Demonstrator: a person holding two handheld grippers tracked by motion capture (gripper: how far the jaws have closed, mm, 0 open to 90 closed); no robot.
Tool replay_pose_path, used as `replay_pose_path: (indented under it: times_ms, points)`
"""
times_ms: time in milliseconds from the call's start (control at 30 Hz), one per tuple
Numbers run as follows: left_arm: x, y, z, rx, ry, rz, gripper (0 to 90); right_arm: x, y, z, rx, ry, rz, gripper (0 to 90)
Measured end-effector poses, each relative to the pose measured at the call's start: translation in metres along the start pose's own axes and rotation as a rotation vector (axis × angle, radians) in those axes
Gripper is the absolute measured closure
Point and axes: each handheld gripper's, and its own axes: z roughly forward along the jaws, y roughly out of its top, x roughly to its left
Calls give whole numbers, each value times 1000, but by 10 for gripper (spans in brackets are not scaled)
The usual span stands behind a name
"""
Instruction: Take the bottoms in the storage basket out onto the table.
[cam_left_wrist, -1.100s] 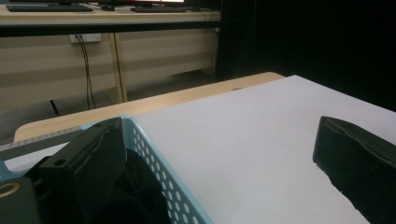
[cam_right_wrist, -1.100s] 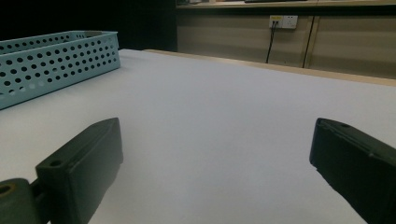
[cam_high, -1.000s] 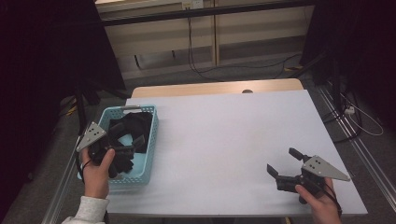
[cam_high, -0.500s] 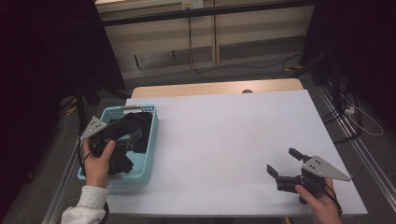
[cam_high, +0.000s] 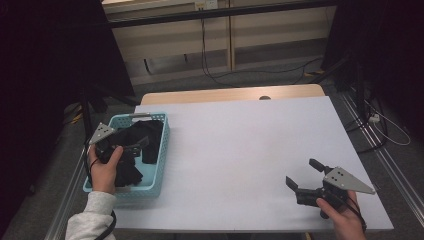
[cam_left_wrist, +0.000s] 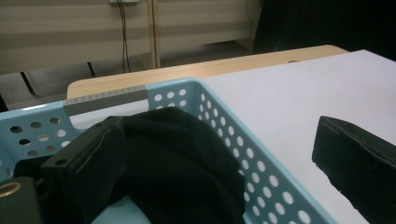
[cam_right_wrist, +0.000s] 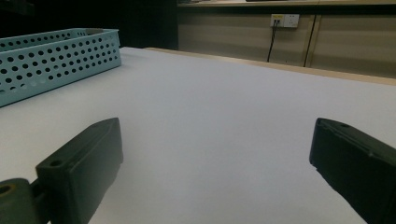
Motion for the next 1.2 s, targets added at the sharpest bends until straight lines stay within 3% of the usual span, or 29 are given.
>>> replay_pose_path:
  times_ms: [467,667,1200]
  points:
    - [15,-13,12,51,50,-65,32,0,0,0,1,1,-1,21]
    - [19,-19,14,77,84,-66,32,0,0,0,0,3,-1,21]
    - [29,-30,18,131,112,-118,34,0,0,0,0,3,-2,21]
